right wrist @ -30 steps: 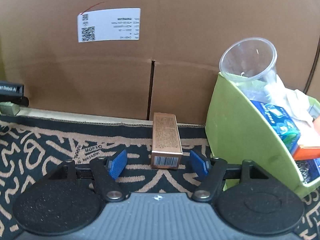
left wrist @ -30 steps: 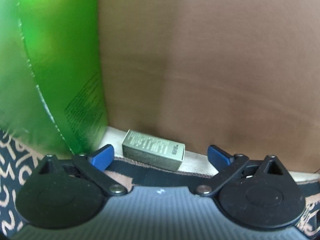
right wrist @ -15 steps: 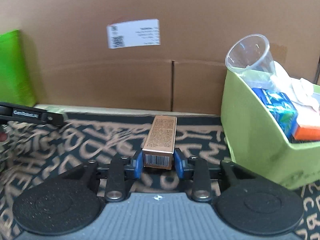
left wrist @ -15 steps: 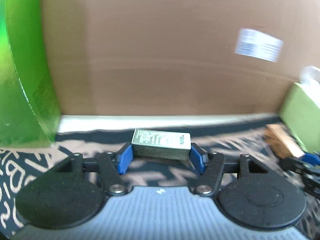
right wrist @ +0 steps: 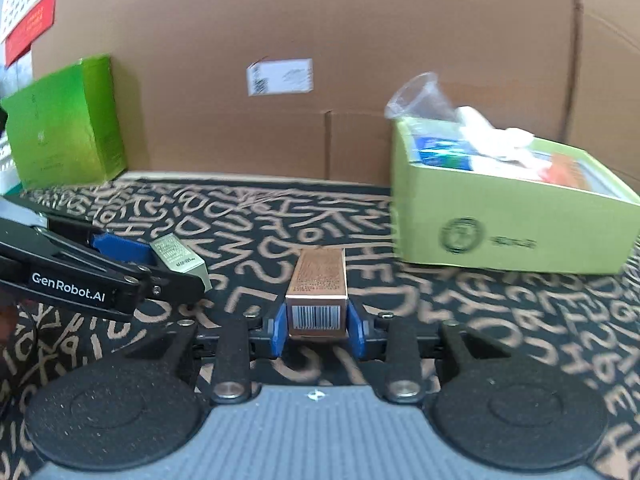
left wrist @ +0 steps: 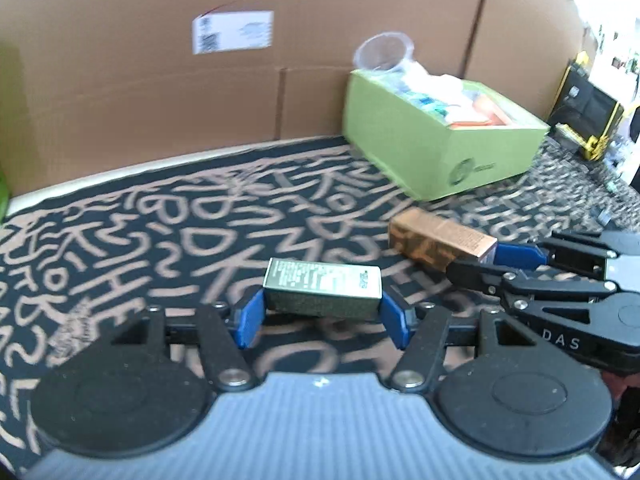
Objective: Organize objects
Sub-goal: 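Carry both small boxes into the shoebox and open both tools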
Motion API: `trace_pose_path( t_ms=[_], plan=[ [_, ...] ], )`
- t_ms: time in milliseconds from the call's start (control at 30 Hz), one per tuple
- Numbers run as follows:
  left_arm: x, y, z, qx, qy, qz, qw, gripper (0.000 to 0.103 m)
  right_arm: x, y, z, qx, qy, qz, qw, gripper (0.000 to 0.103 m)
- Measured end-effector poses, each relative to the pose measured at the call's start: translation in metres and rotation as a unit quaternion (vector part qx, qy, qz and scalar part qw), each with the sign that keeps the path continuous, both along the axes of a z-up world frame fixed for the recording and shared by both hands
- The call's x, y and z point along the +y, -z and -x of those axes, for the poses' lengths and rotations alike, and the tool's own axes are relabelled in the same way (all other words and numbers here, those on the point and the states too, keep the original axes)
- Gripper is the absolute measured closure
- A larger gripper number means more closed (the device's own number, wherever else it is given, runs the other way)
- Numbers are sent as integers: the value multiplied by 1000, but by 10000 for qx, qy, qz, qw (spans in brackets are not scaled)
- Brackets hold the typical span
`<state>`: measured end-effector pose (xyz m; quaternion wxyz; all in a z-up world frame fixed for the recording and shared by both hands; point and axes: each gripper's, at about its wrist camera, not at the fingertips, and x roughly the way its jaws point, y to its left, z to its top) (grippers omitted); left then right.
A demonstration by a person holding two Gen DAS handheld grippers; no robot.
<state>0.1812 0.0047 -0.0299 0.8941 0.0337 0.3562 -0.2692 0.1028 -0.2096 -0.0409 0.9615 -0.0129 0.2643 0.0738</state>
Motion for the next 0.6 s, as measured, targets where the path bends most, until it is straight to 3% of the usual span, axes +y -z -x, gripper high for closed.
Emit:
trace_pose_path(
  t_ms=[167,367,600],
  plan=[
    [-25,-26,28,-294,193,217,9991,42,-32,-17,21,-322,208,-112,9992,69],
    [-65,-54,32,-638,330,244,9971,42,-67,-43,39,-885,422,-330,9946,69],
    [-107,-83,18,-859,457,367,9946,42,-103,-75,35,-1573,786,-253,9841,69]
  ],
)
